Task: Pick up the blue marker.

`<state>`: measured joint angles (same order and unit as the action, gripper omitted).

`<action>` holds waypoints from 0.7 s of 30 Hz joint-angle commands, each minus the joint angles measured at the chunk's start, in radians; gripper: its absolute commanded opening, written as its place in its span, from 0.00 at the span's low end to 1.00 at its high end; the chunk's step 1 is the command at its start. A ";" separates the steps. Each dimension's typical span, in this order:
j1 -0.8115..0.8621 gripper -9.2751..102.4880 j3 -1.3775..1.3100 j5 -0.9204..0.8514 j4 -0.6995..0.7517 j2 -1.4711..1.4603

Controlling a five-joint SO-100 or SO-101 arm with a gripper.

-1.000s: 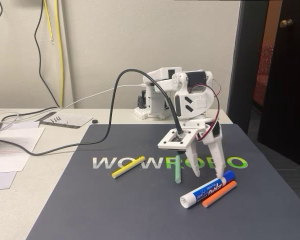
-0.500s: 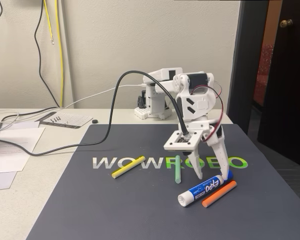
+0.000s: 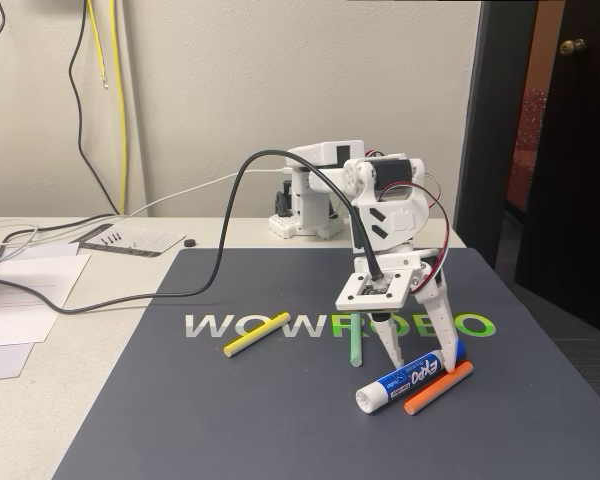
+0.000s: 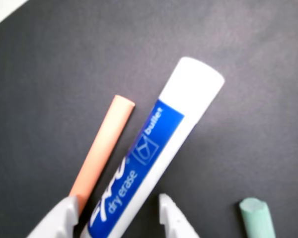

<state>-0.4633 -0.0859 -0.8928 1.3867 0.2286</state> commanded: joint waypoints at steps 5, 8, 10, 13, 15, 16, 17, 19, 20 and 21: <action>0.029 0.27 -0.015 -0.041 -0.037 0.008; 0.037 0.27 -0.015 -0.054 -0.043 0.003; 0.040 0.25 -0.018 -0.055 -0.044 0.000; 0.040 0.22 -0.071 -0.055 -0.035 -0.029; 0.040 0.20 -0.158 -0.057 -0.014 -0.078; 0.041 0.20 -0.204 -0.057 -0.003 -0.106; 0.041 0.20 -0.227 -0.060 0.003 -0.121; 0.043 0.20 -0.227 -0.061 0.009 -0.120; 0.043 0.20 -0.227 -0.061 0.012 -0.120; 0.044 0.20 -0.227 -0.061 0.017 -0.118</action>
<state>-0.4310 -0.2715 -0.9480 1.3913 0.1043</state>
